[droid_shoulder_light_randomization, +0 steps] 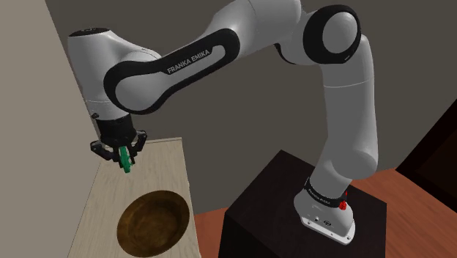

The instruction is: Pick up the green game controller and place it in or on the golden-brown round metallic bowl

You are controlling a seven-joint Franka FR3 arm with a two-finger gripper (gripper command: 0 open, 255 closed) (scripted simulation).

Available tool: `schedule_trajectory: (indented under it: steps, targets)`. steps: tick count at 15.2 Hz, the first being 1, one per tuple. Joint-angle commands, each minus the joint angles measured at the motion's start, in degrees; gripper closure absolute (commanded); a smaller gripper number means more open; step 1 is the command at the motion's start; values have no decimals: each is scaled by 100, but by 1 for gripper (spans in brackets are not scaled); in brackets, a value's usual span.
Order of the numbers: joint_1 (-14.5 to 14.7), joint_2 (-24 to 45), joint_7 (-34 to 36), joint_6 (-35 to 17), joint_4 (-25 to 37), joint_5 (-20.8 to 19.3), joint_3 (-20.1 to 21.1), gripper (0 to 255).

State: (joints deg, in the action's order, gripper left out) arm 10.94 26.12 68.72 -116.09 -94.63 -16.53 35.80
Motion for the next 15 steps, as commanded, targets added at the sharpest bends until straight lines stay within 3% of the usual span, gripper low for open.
schedule_trajectory:
  steps: [1,7,15]
  targets:
    - [-9,-50,-28,125,82,40,21,255]
    - [-20,-181,-96,501,353,141,75,255]
    - [6,-1312,437,-52,-1171,705,525,255]
